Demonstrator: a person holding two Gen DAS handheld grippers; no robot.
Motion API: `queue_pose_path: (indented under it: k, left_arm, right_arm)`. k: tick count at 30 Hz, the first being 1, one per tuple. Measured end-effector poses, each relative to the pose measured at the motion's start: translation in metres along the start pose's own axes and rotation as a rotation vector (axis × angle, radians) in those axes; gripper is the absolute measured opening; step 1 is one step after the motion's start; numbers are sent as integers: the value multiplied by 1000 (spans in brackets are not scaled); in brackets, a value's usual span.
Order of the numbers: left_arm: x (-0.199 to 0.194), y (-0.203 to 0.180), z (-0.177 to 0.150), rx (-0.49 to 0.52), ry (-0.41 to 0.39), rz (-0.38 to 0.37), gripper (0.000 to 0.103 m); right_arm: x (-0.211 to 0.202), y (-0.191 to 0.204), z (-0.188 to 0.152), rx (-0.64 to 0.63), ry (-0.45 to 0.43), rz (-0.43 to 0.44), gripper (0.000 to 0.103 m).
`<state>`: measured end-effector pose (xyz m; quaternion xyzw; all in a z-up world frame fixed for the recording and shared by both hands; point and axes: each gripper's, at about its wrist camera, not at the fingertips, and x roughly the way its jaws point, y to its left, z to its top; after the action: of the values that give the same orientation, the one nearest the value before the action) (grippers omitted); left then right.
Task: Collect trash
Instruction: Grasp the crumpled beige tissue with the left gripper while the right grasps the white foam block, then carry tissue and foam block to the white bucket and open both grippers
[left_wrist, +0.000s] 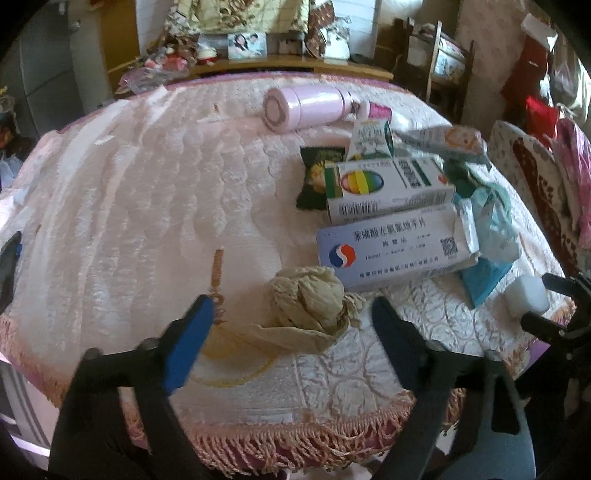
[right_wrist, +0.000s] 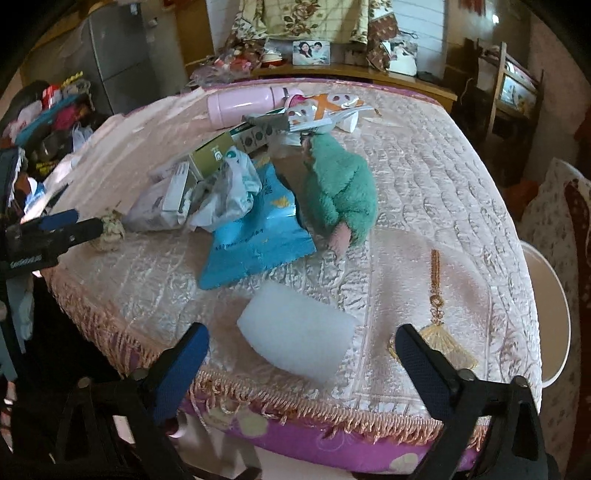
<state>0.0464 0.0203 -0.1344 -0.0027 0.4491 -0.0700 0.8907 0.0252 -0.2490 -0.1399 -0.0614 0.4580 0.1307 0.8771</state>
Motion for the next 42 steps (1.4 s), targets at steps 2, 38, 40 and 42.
queue_pose_path:
  k: [2, 38, 40, 42]
  left_arm:
    - [4, -1, -1, 6, 12, 0, 57]
    - [-44, -186, 71, 218, 9, -424, 27]
    - [-38, -207, 76, 242, 18, -445, 27]
    - [-31, -231, 81, 267, 34, -465, 27]
  right_arm:
    - [3, 1, 0, -3, 6, 5, 83]
    - [-91, -168, 6, 279, -105, -179, 53]
    - [-91, -185, 2, 300, -95, -198, 53]
    - [-90, -205, -5, 325, -79, -217, 53]
